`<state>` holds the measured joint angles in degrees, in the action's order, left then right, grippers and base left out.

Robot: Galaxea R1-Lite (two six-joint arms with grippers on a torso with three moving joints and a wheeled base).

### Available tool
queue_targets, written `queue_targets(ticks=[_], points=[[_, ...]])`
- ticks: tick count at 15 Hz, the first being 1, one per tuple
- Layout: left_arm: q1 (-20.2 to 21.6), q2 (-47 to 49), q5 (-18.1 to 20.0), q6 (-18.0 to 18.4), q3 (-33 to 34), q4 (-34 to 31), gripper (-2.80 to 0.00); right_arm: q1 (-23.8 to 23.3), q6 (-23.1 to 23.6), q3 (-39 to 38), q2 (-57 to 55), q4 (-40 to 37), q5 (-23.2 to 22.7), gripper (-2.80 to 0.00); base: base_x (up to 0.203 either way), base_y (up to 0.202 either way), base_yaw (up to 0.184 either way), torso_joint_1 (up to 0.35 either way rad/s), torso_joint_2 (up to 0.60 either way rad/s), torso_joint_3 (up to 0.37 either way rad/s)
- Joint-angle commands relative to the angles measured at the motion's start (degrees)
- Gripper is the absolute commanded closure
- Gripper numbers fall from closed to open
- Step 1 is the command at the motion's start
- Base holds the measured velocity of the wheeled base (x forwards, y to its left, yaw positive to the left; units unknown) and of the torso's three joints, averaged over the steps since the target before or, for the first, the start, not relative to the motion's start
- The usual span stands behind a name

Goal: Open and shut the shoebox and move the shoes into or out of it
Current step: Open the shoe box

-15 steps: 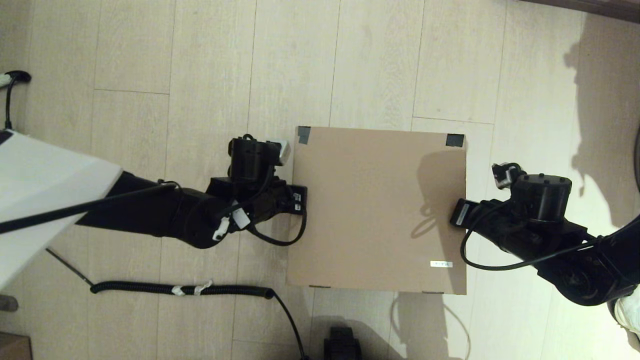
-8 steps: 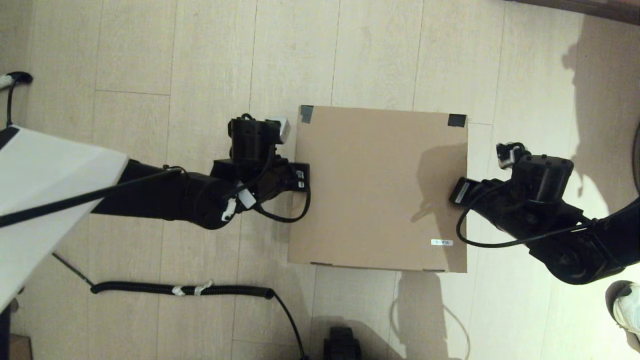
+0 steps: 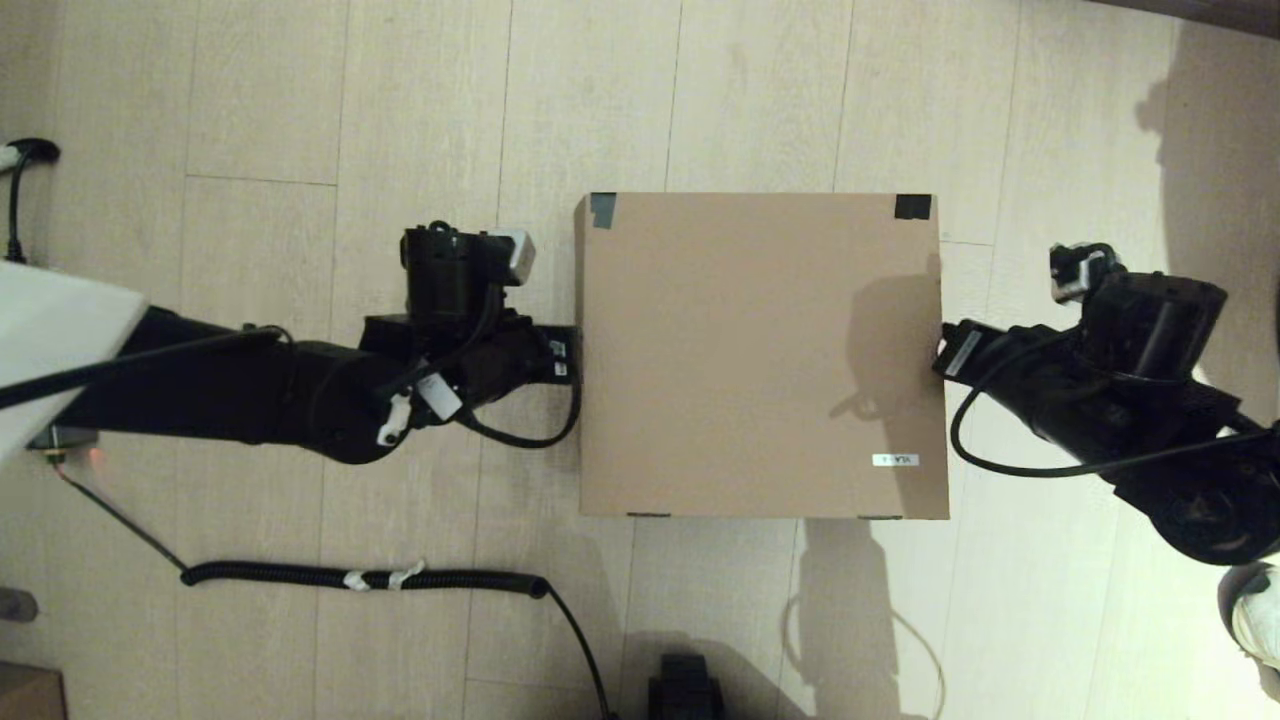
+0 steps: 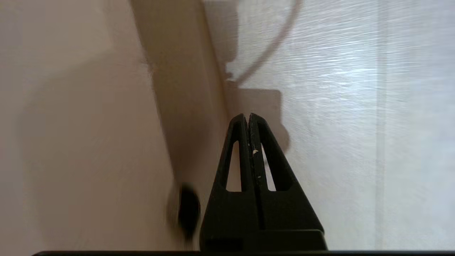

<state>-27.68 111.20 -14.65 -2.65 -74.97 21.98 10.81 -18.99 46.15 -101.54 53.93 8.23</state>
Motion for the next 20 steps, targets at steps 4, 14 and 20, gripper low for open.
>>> queue_targets(ticks=[4,14,20], points=[[5.09,-18.2,0.13,-0.29,17.38,0.53,0.0,-2.91,0.1,-11.12,17.95,-3.2,0.04,0.0,0.0,0.0,0.0,0.0,0.0,0.0],[15.6,-48.38,0.57,-2.3,45.45,0.26,0.0,-4.31,-0.29,-20.6,46.61,-29.22,-0.4,0.0,0.0,0.0,0.0,0.0,0.0,0.0],[15.16,-30.63,14.65,-20.78,34.58,0.73,0.0,-4.32,-6.13,-14.55,25.76,-23.73,-0.51,0.0,0.0,0.0,0.0,0.0,0.0,0.0]])
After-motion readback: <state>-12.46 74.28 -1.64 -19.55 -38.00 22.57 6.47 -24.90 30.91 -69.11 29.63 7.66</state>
